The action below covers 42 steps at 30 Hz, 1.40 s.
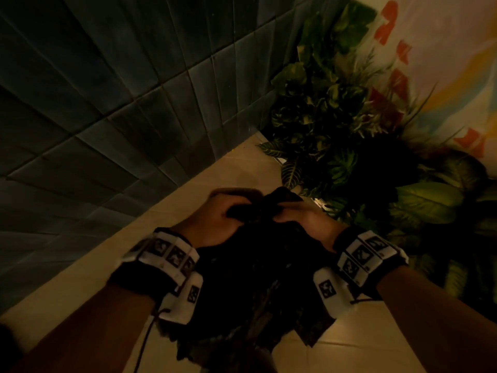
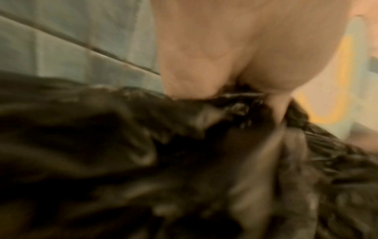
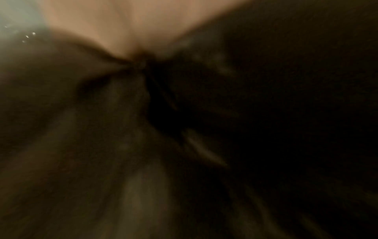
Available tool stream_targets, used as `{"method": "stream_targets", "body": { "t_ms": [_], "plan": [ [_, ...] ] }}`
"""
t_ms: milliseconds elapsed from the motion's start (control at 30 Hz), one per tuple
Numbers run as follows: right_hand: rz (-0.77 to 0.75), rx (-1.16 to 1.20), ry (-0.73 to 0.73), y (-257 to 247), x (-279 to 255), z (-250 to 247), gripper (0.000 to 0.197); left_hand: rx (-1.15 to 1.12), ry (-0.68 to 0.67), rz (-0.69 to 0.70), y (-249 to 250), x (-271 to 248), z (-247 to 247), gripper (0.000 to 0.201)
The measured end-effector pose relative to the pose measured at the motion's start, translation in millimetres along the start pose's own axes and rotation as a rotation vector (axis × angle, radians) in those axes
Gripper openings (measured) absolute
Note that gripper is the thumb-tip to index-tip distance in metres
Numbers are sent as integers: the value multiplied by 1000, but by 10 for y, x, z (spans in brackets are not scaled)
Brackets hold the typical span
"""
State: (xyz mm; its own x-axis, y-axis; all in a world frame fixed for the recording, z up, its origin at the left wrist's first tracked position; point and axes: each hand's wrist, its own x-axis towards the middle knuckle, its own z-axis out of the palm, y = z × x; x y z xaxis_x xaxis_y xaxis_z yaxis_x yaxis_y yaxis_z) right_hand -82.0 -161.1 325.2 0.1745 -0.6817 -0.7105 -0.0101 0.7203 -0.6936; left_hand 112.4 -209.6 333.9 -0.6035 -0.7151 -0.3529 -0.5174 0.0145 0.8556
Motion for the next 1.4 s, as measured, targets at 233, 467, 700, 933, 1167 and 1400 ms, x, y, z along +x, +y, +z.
{"method": "stream_targets", "body": {
  "t_ms": [233, 467, 700, 933, 1167, 1400],
  "plan": [
    [-64, -723, 143, 274, -237, -57, 82, -519, 228, -683, -18, -8, -291, 29],
    [133, -25, 226, 250, -187, -33, 35, 56, 167, -315, -148, -113, -275, 80],
    [136, 353, 40, 24, -164, 63, 32, 210, -184, 3, 83, -91, 23, 52],
    [15, -352, -30, 100, -205, 36, 71, -193, 138, -506, 53, 37, -135, 40],
    [120, -247, 72, 196, -58, 159, 15, 231, 105, -100, -101, -79, -189, 82],
    [-2, 327, 21, 80, -118, 53, 31, 140, -182, -164, -36, -41, 46, 29]
  ]
}}
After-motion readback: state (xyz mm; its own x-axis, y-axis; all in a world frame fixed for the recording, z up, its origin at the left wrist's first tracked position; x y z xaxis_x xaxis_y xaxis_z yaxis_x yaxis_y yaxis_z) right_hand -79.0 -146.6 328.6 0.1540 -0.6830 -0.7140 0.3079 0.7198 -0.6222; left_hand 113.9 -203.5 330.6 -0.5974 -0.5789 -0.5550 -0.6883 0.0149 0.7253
